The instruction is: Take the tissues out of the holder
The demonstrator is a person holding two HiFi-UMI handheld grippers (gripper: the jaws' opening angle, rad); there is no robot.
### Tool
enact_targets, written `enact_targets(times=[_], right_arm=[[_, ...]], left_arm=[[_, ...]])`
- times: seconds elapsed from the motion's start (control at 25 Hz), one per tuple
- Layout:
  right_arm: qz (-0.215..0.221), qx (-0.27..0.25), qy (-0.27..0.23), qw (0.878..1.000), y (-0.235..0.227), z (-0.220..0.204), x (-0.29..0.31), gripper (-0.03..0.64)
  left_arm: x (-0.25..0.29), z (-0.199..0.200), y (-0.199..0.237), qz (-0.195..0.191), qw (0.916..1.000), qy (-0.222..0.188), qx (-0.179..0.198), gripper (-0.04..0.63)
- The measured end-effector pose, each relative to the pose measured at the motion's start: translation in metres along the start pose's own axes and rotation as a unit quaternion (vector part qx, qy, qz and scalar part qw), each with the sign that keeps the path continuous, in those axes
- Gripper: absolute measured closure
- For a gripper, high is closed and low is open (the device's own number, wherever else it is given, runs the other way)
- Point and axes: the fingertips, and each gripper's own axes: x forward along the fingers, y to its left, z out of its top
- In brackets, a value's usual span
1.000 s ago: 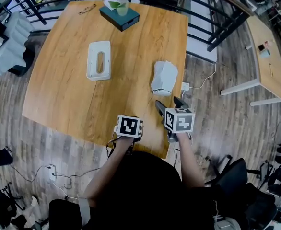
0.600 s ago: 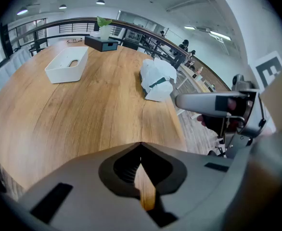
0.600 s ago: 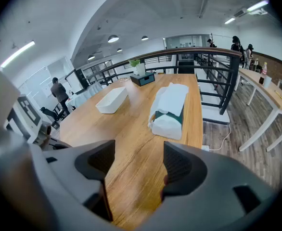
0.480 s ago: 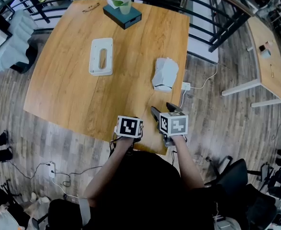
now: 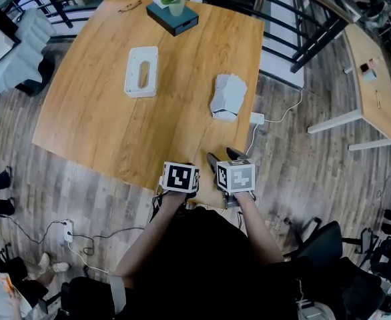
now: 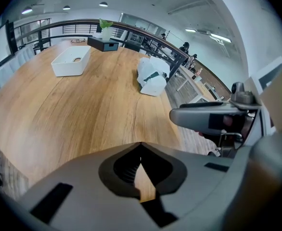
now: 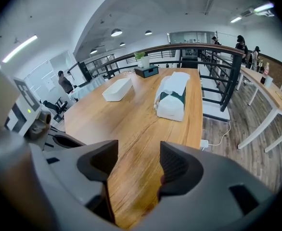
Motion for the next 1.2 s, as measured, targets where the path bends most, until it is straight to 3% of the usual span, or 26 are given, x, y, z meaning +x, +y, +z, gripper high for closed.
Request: enact_targets(times=[0.28, 0.76, 1.2], right_arm=[[-0.005, -0.01, 0.022, 1.0, 0.001, -0.032, -0.007, 0.361], [-0.008, -0.044, 0.042, 0.998, 0.005, -0.069, -0.023, 0.514], [-0.014, -0.067, 0.053, 0.996, 0.006, -0.097, -0.03, 0.584]], left_arm=[[-0.002, -0.017, -0.017, -0.003, 1.0, -0.005, 0.002, 0.588], [-0.001, -0.047, -0.038, 0.0, 0.9999, -0.012, -0.007, 0.588], [0.003, -0.069, -0.052, -0.002, 0.9998, -0.016, -0.009, 0.588]])
